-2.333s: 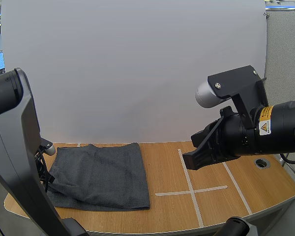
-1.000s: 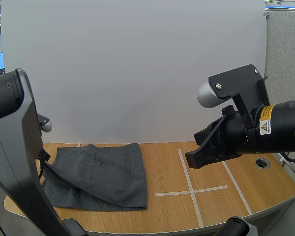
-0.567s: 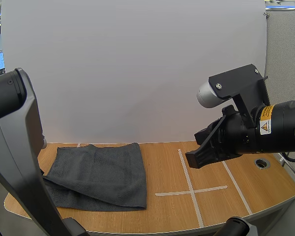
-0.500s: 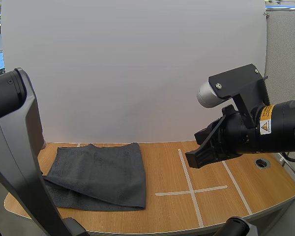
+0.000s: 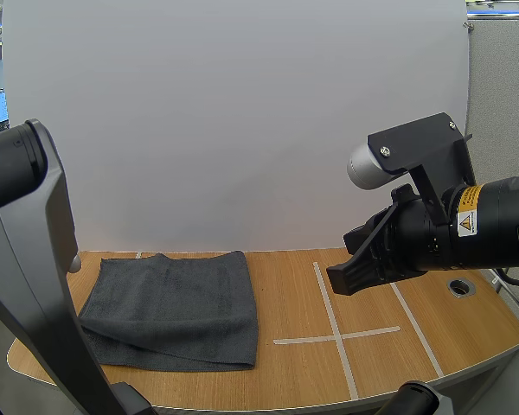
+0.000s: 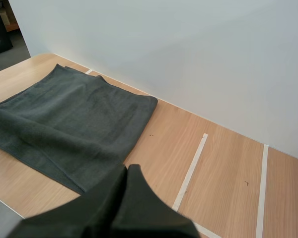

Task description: Fold the towel

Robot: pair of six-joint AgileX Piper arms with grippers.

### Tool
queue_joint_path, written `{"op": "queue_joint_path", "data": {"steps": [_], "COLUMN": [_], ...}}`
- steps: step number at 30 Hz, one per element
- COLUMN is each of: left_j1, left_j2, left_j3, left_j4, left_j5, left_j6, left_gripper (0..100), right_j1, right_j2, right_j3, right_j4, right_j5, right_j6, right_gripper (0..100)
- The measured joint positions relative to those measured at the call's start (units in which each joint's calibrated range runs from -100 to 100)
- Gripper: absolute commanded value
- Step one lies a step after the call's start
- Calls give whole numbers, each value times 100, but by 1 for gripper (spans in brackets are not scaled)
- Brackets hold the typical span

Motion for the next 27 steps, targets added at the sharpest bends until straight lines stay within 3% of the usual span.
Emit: {"op": "queue_joint_path", "data": {"steps": [25,27], "left_j1": [16,16], "left_j2": [375,375], "left_j3": [375,375], "left_j4": [85,85], "left_j5": [-1140,-1140], "left_j6": [179,179], "left_gripper": [0,7], "right_j1": [-7,-7], "right_j2": [0,0], "right_j3": [0,0], "right_j4": [0,0], "right_j5": [0,0], "right_j6": [0,0], "right_gripper": [0,0]}}
